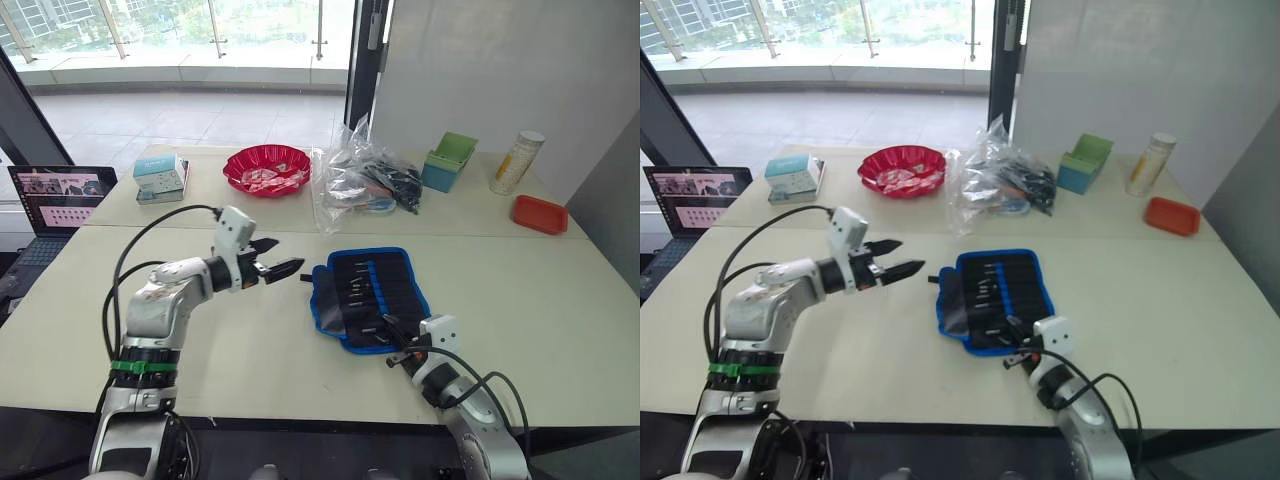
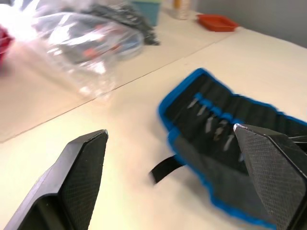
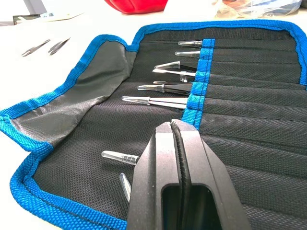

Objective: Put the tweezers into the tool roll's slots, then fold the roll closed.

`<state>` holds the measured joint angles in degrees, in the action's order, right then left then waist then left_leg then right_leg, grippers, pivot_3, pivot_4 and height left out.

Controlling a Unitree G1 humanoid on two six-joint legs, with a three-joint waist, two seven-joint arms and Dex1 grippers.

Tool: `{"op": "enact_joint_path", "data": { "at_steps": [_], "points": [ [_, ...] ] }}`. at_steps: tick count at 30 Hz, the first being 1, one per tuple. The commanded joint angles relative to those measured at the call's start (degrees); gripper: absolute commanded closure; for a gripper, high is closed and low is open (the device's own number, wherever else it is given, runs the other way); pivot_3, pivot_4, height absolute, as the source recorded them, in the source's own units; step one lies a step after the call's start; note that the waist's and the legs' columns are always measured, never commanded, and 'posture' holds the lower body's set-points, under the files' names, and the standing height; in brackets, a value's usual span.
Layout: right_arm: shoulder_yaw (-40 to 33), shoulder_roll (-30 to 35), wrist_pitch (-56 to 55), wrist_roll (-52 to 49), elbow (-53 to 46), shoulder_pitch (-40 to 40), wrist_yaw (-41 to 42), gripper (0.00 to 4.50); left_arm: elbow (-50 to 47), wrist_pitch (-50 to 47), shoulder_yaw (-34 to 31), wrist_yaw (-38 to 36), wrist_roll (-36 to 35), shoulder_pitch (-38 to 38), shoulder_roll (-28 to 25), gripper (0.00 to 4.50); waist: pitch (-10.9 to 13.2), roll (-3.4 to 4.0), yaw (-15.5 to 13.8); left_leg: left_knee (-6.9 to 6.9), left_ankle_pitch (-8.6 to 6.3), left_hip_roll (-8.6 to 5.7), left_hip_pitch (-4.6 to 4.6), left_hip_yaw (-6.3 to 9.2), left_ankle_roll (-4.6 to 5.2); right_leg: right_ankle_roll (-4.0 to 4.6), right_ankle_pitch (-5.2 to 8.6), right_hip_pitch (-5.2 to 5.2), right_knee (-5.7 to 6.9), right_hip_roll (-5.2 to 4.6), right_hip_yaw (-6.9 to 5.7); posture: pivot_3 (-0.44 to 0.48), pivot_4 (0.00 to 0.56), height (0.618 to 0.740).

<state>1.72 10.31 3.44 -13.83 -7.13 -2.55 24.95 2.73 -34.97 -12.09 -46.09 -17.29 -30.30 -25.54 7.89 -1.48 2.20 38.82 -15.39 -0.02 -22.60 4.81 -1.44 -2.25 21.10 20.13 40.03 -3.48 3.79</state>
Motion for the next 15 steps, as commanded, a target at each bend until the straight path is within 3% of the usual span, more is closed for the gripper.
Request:
{"op": "enact_joint_path", "data": {
  "at_steps": [1, 3, 6, 11, 15],
  "points": [
    [-1.1, 0.9, 0.6, -0.2, 2.9, 0.0, 0.4, 4.50, -5.0, 7.2, -8.4, 8.2, 1.3, 10.3, 0.0, 0.03, 0.0, 0.01, 0.1, -0.03, 0.00, 0.02, 0.07, -0.02, 0.00, 0.00, 0.00, 0.00, 0.00, 0.00, 0.00, 0.000, 0.150, 0.740],
    [-1.1, 1.2, 0.6, -0.2, 3.7, 0.4, 0.8, 4.50, -8.7, 12.6, -9.4, 11.2, 4.2, 19.2, 0.3, 0.03, 0.0, 0.03, 0.4, -0.15, -0.02, 0.07, 0.25, -0.10, 0.03, 0.00, 0.00, -0.02, 0.01, -0.03, 0.05, 0.000, 0.150, 0.740],
    [-1.4, 1.2, 0.4, -0.3, 4.6, 0.9, 1.2, 4.50, -14.9, 16.4, -12.9, 14.1, 0.7, 28.4, 4.8, 0.03, 0.0, -0.11, -0.4, -0.25, -0.04, 0.23, 0.30, -0.17, 0.06, 0.00, 0.00, -0.01, -0.03, -0.05, 0.10, 0.000, 0.150, 0.740],
    [-1.4, 0.9, 0.8, -0.3, 5.9, 1.2, 1.4, 4.50, -18.8, 19.8, -17.7, 20.8, -2.4, 37.9, 11.9, 0.03, -0.1, -0.26, -1.4, -0.21, -0.05, 0.32, 0.40, -0.22, 0.03, 0.01, 0.00, -0.38, -0.55, -0.06, 0.13, 0.000, 0.150, 0.740],
    [-0.9, 0.6, 1.1, -0.2, 6.0, 1.1, 1.6, 4.50, -22.3, 22.1, -16.8, 22.9, -2.1, 43.0, 14.4, 0.03, -0.1, -0.32, -1.2, -0.60, -0.06, 0.41, 0.89, -0.28, 0.04, 0.01, 0.00, -0.92, -0.98, -0.02, 0.15, 0.000, 0.150, 0.740]
  ]
}}
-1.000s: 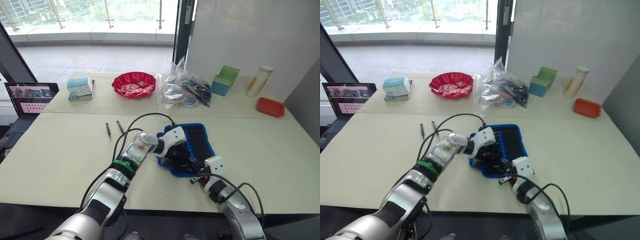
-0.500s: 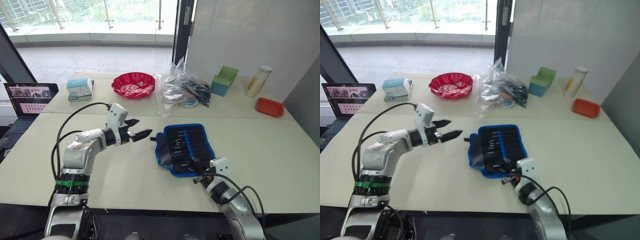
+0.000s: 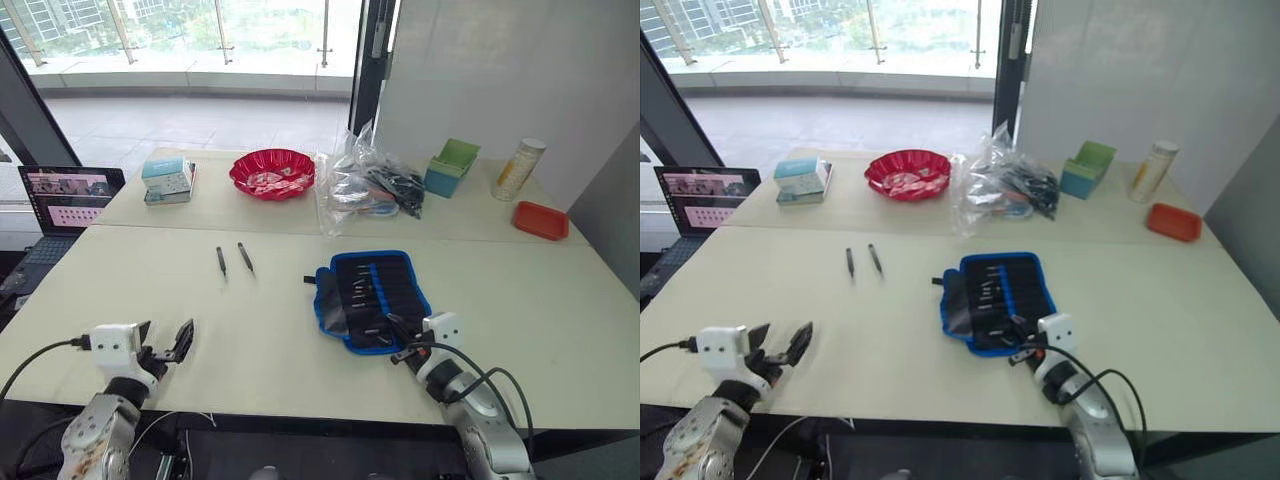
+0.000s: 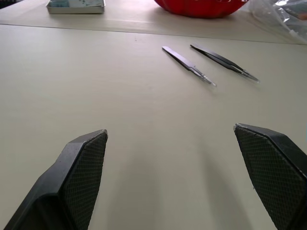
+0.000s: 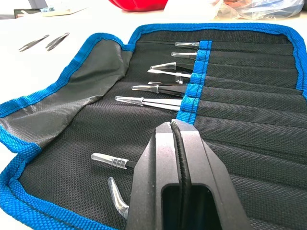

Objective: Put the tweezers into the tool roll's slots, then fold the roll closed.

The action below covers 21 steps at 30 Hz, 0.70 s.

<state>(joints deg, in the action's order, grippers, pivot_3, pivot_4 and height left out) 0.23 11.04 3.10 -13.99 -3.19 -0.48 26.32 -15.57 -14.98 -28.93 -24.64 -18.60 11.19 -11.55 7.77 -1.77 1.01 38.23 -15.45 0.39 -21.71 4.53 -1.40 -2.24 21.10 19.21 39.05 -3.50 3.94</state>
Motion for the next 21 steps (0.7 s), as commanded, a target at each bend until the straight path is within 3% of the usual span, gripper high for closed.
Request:
{"op": "enact_joint_path", "data": {
  "at_steps": [1, 14, 21],
  "points": [
    [0.6, -0.2, 1.6, -0.2, 2.0, -0.9, 0.3, 4.50, -4.7, 2.1, 0.4, 1.9, -1.2, 2.4, 1.0, 0.03, 0.0, -0.03, 0.0, -0.02, 0.00, 0.00, 0.00, 0.00, 0.00, 0.00, 0.00, 0.00, -0.01, 0.01, 0.00, 0.000, 0.150, 0.740],
    [0.6, -0.6, 2.0, -0.2, 1.6, -1.2, 0.1, 4.50, -8.7, 1.4, 8.0, 6.3, 0.0, 5.4, 2.3, 0.03, 0.0, -0.02, 0.1, -0.10, 0.00, 0.05, 0.00, -0.03, 0.00, 0.01, 0.00, 0.00, -0.10, 0.06, 0.03, 0.000, 0.150, 0.740],
    [0.8, -1.1, 2.2, 0.1, 1.9, -0.3, -0.5, 4.50, 1.3, -4.4, 11.9, 18.1, 4.9, -14.5, 3.1, 0.03, -0.1, -0.14, 0.0, -0.09, 0.07, -0.19, -0.02, 0.02, -0.11, 0.01, 0.00, 0.00, -0.12, 0.05, -0.01, 0.000, 0.150, 0.740]
  ]
}}
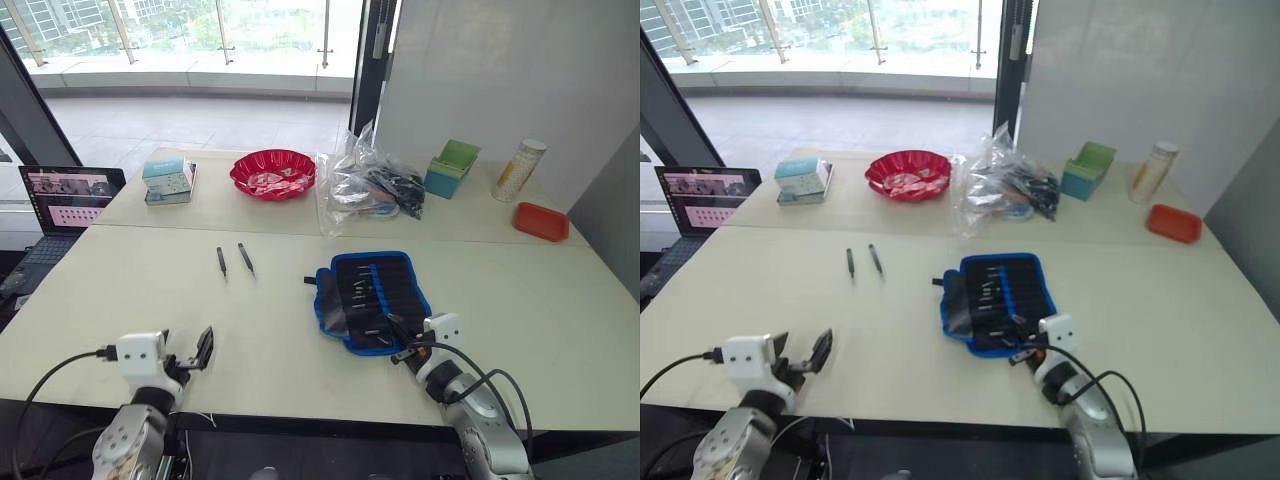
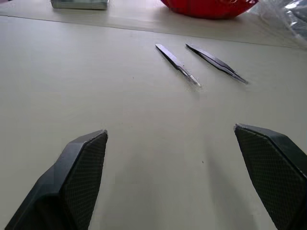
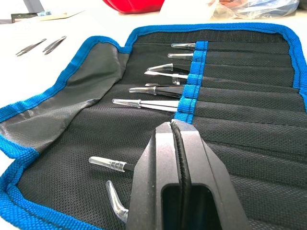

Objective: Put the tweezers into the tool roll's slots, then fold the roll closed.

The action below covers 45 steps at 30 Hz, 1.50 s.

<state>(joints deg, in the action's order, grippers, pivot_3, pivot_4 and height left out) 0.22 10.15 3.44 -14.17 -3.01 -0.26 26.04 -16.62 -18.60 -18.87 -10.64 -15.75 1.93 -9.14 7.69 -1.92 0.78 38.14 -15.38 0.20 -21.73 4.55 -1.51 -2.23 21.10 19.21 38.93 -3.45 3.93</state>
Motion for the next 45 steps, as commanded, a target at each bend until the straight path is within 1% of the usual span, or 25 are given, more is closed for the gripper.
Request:
{"op": "enact_joint_path", "data": {
  "at_steps": [1, 3, 5, 9, 13, 15, 17, 18, 19, 20, 22, 28, 31, 33, 35, 36, 38, 41, 45],
  "points": [
    [0.8, -0.2, 1.8, 0.3, 1.8, -0.4, -0.2, 4.50, 4.2, -0.6, 2.4, 4.9, 2.8, -7.1, 0.8, 0.03, 0.0, 0.01, 0.3, 0.00, -0.01, -0.01, 0.02, 0.00, 0.01, 0.00, 0.00, 0.00, 0.06, -0.02, 0.00, 0.000, 0.150, 0.740],
    [0.6, -0.3, 1.8, 0.3, 1.7, -0.4, -0.5, 4.50, 9.9, -1.7, 2.2, 8.6, 3.5, -12.8, 1.9, 0.03, 0.0, 0.02, 0.8, -0.01, -0.01, 0.01, 0.08, -0.02, 0.02, 0.00, 0.00, 0.02, 0.07, 0.01, 0.01, 0.000, 0.150, 0.740],
    [0.5, -0.3, 1.8, 0.2, 1.4, -0.4, -0.7, 4.50, 13.6, -2.1, 2.7, 10.9, 4.8, -16.7, 2.1, 0.03, 0.0, 0.02, 1.0, -0.02, -0.03, 0.04, 0.08, -0.01, 0.04, 0.00, 0.00, 0.04, 0.08, 0.03, -0.02, 0.000, 0.150, 0.740],
    [0.3, -0.4, 2.1, 0.1, 0.8, -0.6, -1.1, 4.50, 17.8, -3.8, 2.8, 14.3, 5.4, -21.8, 2.5, 0.03, 0.0, 0.01, 1.0, -0.02, -0.03, 0.02, 0.00, -0.01, 0.05, 0.00, 0.00, 0.08, 0.07, 0.00, -0.02, 0.000, 0.150, 0.740],
    [0.2, -0.5, 2.2, 0.1, 0.4, -0.9, -1.5, 4.50, 21.1, -6.1, 2.6, 17.3, 6.0, -25.2, 2.3, 0.03, 0.0, 0.01, 0.6, -0.02, -0.03, -0.02, -0.03, 0.00, 0.05, 0.00, 0.00, 0.08, 0.06, -0.03, -0.05, 0.000, 0.150, 0.740],
    [0.2, -0.5, 2.2, 0.0, 0.1, -1.0, -1.7, 4.50, 23.0, -8.2, 2.4, 18.8, 6.5, -26.9, 1.8, 0.03, 0.0, 0.00, 0.6, -0.02, -0.03, -0.03, -0.03, -0.01, 0.05, 0.00, 0.00, 0.09, 0.05, -0.03, -0.03, 0.000, 0.150, 0.740],
    [0.2, -0.5, 2.3, 0.0, 0.0, -1.1, -1.8, 4.50, 25.3, -13.3, 3.0, 18.0, 6.3, -28.3, 0.6, 0.03, 0.0, 0.01, 0.6, -0.02, -0.03, -0.03, -0.03, 0.00, 0.05, 0.00, 0.00, 0.10, 0.06, -0.03, -0.03, 0.000, 0.150, 0.740],
    [0.2, -0.5, 2.3, 0.0, -0.1, -1.1, -1.9, 4.50, 26.6, -14.8, 3.4, 18.3, 6.9, -29.1, -0.1, 0.45, 0.0, 0.01, 0.6, -0.02, -0.03, -0.04, -0.03, 0.00, 0.05, 0.00, 0.00, 0.10, 0.08, -0.04, -0.03, 0.000, 0.150, 0.740],
    [0.2, -0.5, 2.3, 0.0, -0.2, -1.2, -1.9, 4.50, 27.5, -16.0, 3.4, 18.2, 6.9, -29.8, -0.5, 0.57, 0.0, 0.02, 0.5, -0.02, -0.03, -0.04, 0.00, 0.00, 0.05, 0.00, 0.00, 0.09, 0.08, -0.04, -0.03, 0.000, 0.150, 0.740],
    [0.2, -0.5, 2.4, -0.1, -0.4, -1.2, -2.0, 4.50, 28.1, -17.2, 3.2, 18.1, 6.5, -30.5, -0.6, 0.81, 0.0, 0.04, 0.4, -0.02, -0.03, -0.05, 0.01, 0.00, 0.05, 0.00, 0.00, 0.09, 0.09, -0.04, -0.03, 0.000, 0.150, 0.740],
    [0.2, -0.5, 2.6, -0.1, -0.8, -1.3, -2.1, 4.50, 29.0, -17.9, 3.3, 18.3, 6.6, -31.7, -0.8, 1.45, -0.1, 0.05, 0.3, -0.02, -0.03, -0.06, 0.03, 0.00, 0.04, 0.00, 0.00, 0.08, 0.11, -0.04, -0.04, 0.000, 0.150, 0.740],
    [0.4, -0.4, 3.1, -0.3, -1.8, -1.6, -2.1, 4.50, 29.0, -19.3, 5.0, 19.2, 8.4, -31.6, -0.9, 1.45, -0.1, 0.07, 0.2, -0.02, -0.02, -0.10, 0.02, 0.00, 0.03, 0.00, 0.00, 0.08, 0.10, -0.08, -0.02, 0.000, 0.150, 0.740],
    [0.3, -0.2, 3.5, -0.4, -2.2, -1.8, -2.0, 4.50, 29.3, -19.3, 4.9, 19.1, 8.6, -31.6, -0.7, 1.45, -0.1, 0.08, 0.1, -0.02, -0.02, -0.10, 0.02, 0.00, 0.03, 0.00, 0.00, 0.08, 0.10, -0.09, -0.02, 0.000, 0.150, 0.740],
    [0.2, 0.0, 3.5, -0.4, -2.2, -1.9, -1.8, 4.50, 29.8, -18.7, 5.0, 19.3, 9.2, -31.8, -0.7, 1.97, -0.1, 0.09, 0.1, -0.02, -0.02, -0.10, 0.02, 0.00, 0.03, 0.00, 0.00, 0.08, 0.10, -0.09, -0.02, 0.000, 0.150, 0.740],
    [0.1, 0.2, 3.1, -0.4, -2.1, -1.6, -1.4, 4.50, 30.4, -17.1, 6.3, 18.5, 10.2, -32.0, -1.2, 2.66, -0.1, 0.11, 0.0, -0.02, -0.02, -0.10, 0.02, 0.00, 0.03, 0.00, 0.00, 0.08, 0.10, -0.09, -0.02, 0.000, 0.150, 0.740],
    [0.2, 0.4, 3.1, -0.5, -2.2, -1.4, -1.2, 4.50, 30.4, -16.6, 6.7, 18.2, 10.4, -32.1, -1.3, 2.89, -0.1, 0.12, 0.0, -0.03, -0.02, -0.11, 0.02, 0.00, 0.03, 0.00, 0.00, 0.08, 0.10, -0.09, -0.02, 0.000, 0.150, 0.740],
    [0.2, 0.5, 3.4, -0.6, -2.5, -1.3, -1.0, 4.50, 30.5, -16.2, 6.7, 18.1, 10.5, -32.0, -1.3, 3.61, -0.1, 0.12, 0.0, -0.02, -0.02, -0.13, -0.01, 0.01, 0.03, 0.00, 0.00, 0.08, 0.07, -0.11, -0.02, 0.000, 0.150, 0.740],
    [0.1, 0.5, 3.5, -0.7, -2.7, -1.4, -0.8, 4.50, 31.0, -15.6, 6.0, 18.0, 10.5, -31.9, -1.7, 4.47, -0.1, 0.12, 0.0, -0.02, -0.02, -0.14, -0.01, 0.01, 0.03, 0.00, 0.00, 0.08, 0.08, -0.12, -0.03, 0.000, 0.150, 0.740],
    [0.1, 0.4, 3.5, -0.6, -2.6, -1.3, -0.9, 4.50, 31.2, -14.0, 5.2, 17.5, 10.3, -32.2, -2.6, 4.47, -0.1, 0.13, 0.0, -0.03, -0.02, -0.14, -0.02, 0.02, 0.03, 0.00, 0.00, 0.08, 0.07, -0.12, -0.03, 0.000, 0.150, 0.740]
  ]
}}
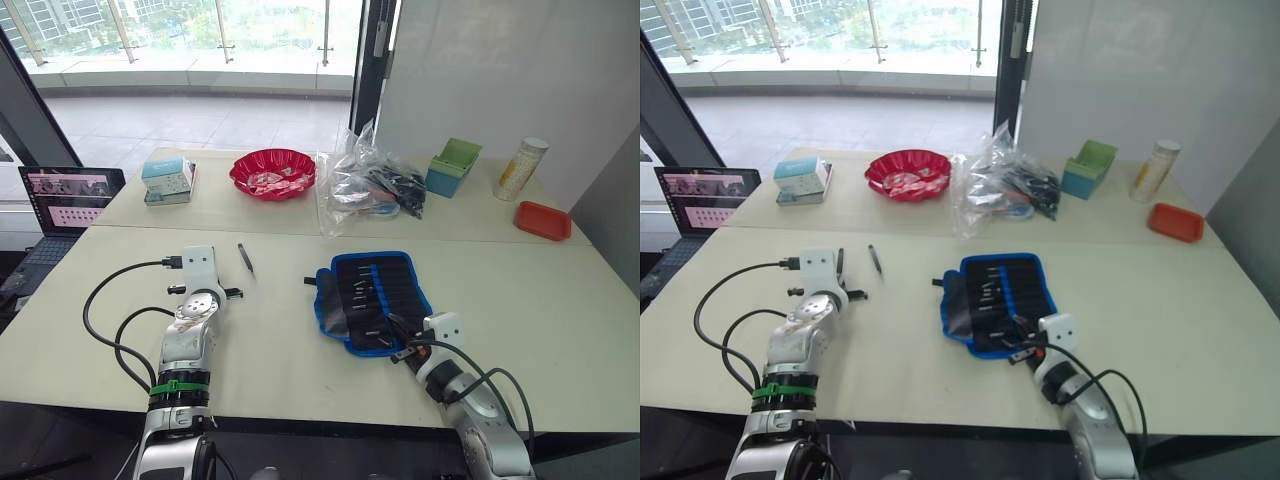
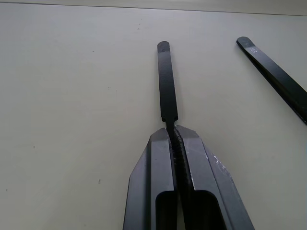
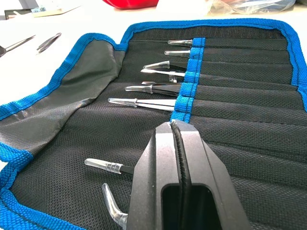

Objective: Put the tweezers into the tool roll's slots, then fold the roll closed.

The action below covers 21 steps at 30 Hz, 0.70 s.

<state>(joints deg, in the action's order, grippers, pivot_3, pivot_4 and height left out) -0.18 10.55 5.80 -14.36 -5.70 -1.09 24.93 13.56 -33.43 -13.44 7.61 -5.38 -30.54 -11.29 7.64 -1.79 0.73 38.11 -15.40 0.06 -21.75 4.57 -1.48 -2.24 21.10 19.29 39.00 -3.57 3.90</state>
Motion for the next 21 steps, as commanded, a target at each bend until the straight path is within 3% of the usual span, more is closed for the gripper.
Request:
{"op": "enact_joint_path", "data": {
  "at_steps": [1, 6, 11, 16, 19, 21],
  "points": [
    [0.6, -0.2, 1.1, -0.3, 0.1, -0.4, 0.2, 4.50, 0.8, 1.4, -0.6, -0.7, -0.1, 0.2, -0.7, 4.47, 0.0, 0.00, 0.0, 0.00, 0.00, 0.00, 0.00, 0.00, 0.00, 0.00, 0.00, 0.00, 0.00, 0.00, 0.00, 0.000, 0.150, 0.740],
    [0.8, -0.4, 1.2, -0.2, 0.2, -0.4, 0.0, 4.50, -2.2, 7.3, -1.0, -4.4, -1.6, -0.5, -1.9, 4.47, 0.0, -0.01, 0.1, 0.00, 0.00, 0.02, -0.13, 0.00, -0.01, 0.00, 0.00, 0.11, 0.00, 0.01, 0.00, 0.000, 0.150, 0.740],
    [0.1, -0.2, 0.2, -0.4, 0.3, -1.6, 0.3, 4.50, -9.8, 12.2, 3.8, -19.3, -6.4, -0.5, -3.7, 4.47, 0.0, -0.02, 0.1, 0.00, 0.12, 0.02, -0.54, 0.00, -0.21, 0.00, 0.00, 0.55, 0.11, 0.01, 0.00, 0.000, 0.150, 0.740],
    [-0.5, 0.0, -0.1, -0.4, -0.4, -2.5, 0.1, 4.50, -14.0, 14.0, 14.2, -36.4, -6.7, -0.8, -8.5, 4.47, 0.0, 0.02, 0.1, 0.00, 0.12, 0.00, -0.56, -0.03, -0.20, 0.00, 0.00, 0.58, 0.11, 0.02, 0.01, 0.000, 0.150, 0.740],
    [0.5, 0.6, -0.9, 0.9, -1.9, -4.1, 0.3, 4.50, -13.7, 17.1, 24.9, -48.3, -2.1, -3.5, -13.2, 4.47, 0.1, 0.09, 0.0, -0.01, 0.12, -0.01, -0.57, -0.03, -0.19, 0.00, 0.00, 0.59, 0.10, 0.04, 0.01, 0.000, 0.150, 0.740],
    [0.9, 0.7, -1.2, 1.4, -2.6, -4.8, 0.2, 4.50, -13.2, 16.4, 28.8, -55.7, -2.8, -5.2, -15.2, 4.47, 0.1, 0.17, -0.1, -0.01, 0.12, -0.06, -0.59, -0.01, -0.18, 0.00, 0.00, 0.59, 0.09, 0.04, 0.00, 0.000, 0.150, 0.740]
  ]
}}
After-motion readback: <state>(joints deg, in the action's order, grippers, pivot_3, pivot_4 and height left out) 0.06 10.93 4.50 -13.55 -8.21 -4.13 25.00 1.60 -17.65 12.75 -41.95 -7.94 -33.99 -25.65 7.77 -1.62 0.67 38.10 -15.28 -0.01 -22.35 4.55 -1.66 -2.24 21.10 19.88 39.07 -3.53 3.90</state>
